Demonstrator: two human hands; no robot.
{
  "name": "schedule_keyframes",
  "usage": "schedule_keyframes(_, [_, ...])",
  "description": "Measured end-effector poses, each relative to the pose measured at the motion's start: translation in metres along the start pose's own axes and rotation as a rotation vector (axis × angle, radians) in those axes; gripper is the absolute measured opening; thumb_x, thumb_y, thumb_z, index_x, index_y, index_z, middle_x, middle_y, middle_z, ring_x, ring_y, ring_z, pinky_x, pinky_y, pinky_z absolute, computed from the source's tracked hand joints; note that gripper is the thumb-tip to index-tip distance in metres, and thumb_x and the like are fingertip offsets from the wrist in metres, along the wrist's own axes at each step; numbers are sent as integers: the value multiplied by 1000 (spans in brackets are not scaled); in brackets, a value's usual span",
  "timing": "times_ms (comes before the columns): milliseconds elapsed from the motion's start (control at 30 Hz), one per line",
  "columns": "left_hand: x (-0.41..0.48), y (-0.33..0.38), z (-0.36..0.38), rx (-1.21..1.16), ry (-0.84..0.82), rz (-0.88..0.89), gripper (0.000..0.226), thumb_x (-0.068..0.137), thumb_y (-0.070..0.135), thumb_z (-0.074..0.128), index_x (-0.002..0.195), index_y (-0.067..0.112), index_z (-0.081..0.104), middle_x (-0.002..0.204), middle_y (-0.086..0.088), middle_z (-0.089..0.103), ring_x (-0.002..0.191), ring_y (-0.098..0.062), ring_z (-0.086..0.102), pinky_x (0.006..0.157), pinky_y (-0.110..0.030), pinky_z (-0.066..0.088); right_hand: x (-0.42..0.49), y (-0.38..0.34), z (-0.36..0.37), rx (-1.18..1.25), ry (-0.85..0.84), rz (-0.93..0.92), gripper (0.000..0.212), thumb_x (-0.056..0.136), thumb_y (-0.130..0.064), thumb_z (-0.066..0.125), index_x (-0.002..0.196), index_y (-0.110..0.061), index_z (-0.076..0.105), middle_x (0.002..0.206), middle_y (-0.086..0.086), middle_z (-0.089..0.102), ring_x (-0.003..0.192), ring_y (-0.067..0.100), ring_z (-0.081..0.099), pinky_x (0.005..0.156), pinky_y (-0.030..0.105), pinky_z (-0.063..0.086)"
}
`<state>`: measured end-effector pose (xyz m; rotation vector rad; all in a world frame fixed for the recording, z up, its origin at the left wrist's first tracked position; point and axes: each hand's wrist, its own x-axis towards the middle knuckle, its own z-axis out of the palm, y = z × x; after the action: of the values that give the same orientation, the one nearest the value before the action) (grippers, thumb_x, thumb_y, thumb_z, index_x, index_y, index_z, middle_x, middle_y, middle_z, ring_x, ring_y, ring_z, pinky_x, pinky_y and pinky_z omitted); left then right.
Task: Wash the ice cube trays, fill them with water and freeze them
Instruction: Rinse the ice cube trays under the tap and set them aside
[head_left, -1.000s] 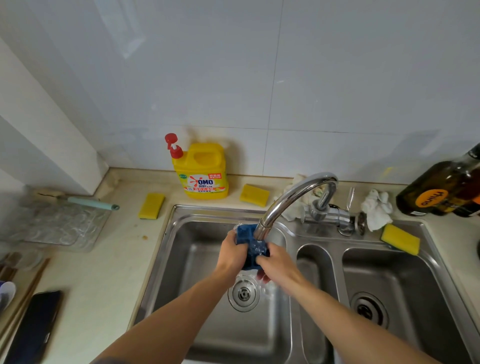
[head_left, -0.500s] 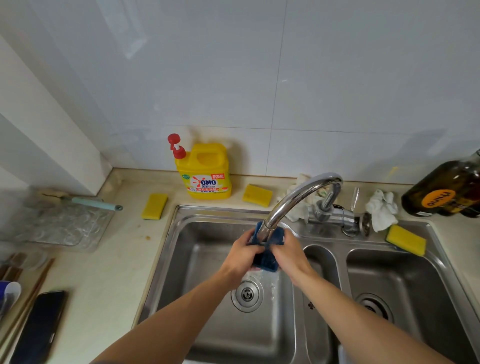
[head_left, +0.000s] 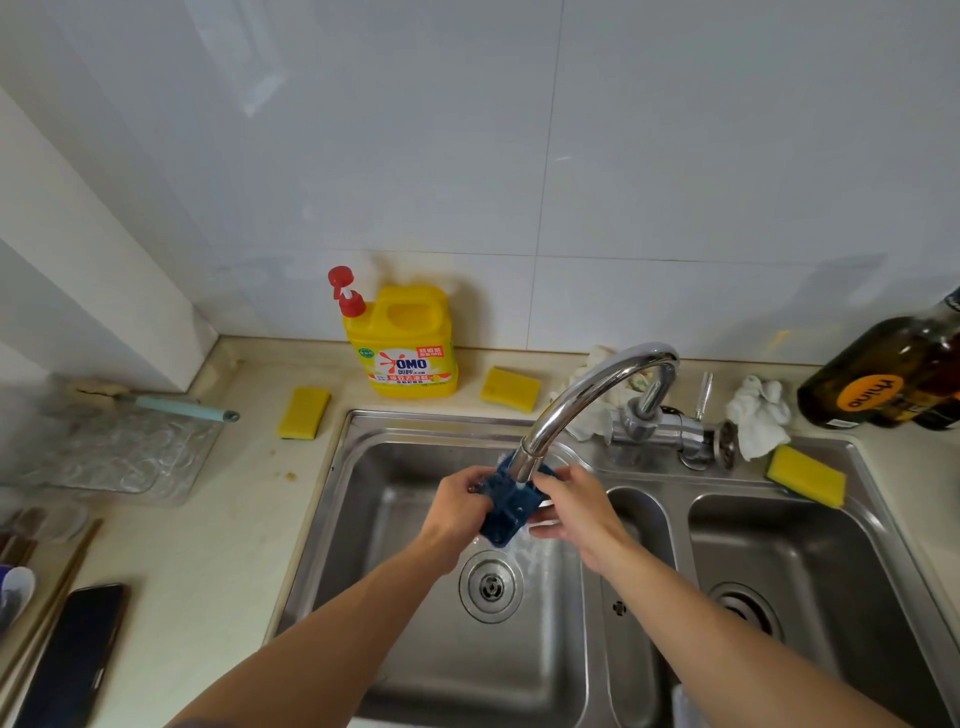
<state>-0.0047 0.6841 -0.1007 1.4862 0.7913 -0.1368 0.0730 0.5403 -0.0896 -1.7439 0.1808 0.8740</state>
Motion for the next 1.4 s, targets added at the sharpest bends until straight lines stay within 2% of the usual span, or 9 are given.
schedule_keyframes(267, [8, -3, -6, 99, 0, 44, 32, 89, -4, 55, 96, 23, 71, 94, -3, 72, 89, -19, 69, 71, -27, 59, -2, 7, -2, -118, -106, 54, 12, 97, -1, 55, 104, -8, 62, 90, 20, 72, 60, 23, 68, 61, 33, 59])
schedule_keyframes(433, [14, -5, -1, -11, 160, -18, 27, 90, -1, 54, 98, 21, 67, 100, -6, 69, 88, -21, 66, 65, -29, 56, -3, 6, -5, -126, -87, 29, 14, 96, 1, 54, 98, -6, 66, 74, 17, 70, 59, 23, 67, 60, 34, 60])
schedule_keyframes(533, [18, -6, 3, -86, 161, -65, 13, 93, 9, 60, 99, 18, 68, 100, -11, 70, 90, -24, 67, 72, -36, 59, -3, 7, -4, -120, -28, 3, 15, 96, 1, 52, 98, -6, 65, 70, 17, 70, 55, 22, 66, 56, 33, 57])
schedule_keyframes(633, [18, -6, 4, -139, 131, -132, 16, 94, 8, 57, 101, 17, 68, 99, -13, 70, 92, -28, 68, 79, -46, 62, -4, 7, -5, -132, -21, -26, 18, 96, 4, 50, 108, -7, 59, 79, 21, 72, 56, 22, 67, 56, 31, 57])
schedule_keyframes(733, [14, -6, 5, -176, 92, -228, 23, 92, 3, 51, 106, 15, 64, 102, -16, 70, 90, -31, 71, 63, -38, 62, -5, 7, -4, -160, -16, -67, 26, 95, 4, 51, 115, -11, 57, 87, 20, 73, 58, 22, 68, 57, 31, 58])
schedule_keyframes(833, [11, -8, 6, -236, 54, -331, 18, 92, 7, 51, 105, 11, 63, 101, -20, 71, 84, -33, 74, 62, -39, 62, -6, 9, -2, -268, -14, -142, 33, 93, 2, 51, 119, -17, 56, 92, 14, 72, 63, 22, 71, 60, 33, 60])
schedule_keyframes(1000, [12, -7, 8, -218, 146, -253, 20, 89, 4, 50, 98, 12, 66, 90, -16, 71, 76, -27, 67, 54, -30, 55, -13, 7, 1, -394, -64, -240, 25, 92, -8, 58, 104, -30, 56, 98, 1, 68, 86, 20, 71, 82, 44, 62])
schedule_keyframes(1267, [11, -2, 5, 33, 199, -103, 19, 97, 15, 46, 96, 20, 64, 90, -6, 70, 78, -19, 64, 53, -26, 50, -13, 4, -2, 61, -195, 1, 14, 99, -14, 60, 112, -12, 61, 101, 23, 72, 71, 31, 73, 64, 40, 60])
schedule_keyframes(1400, [8, -2, 6, 78, 159, -66, 18, 90, 11, 48, 94, 13, 65, 86, -9, 70, 73, -21, 63, 49, -25, 50, -7, 5, -1, 52, -109, 40, 10, 97, -11, 59, 105, -13, 65, 96, 21, 72, 68, 31, 72, 58, 37, 59])
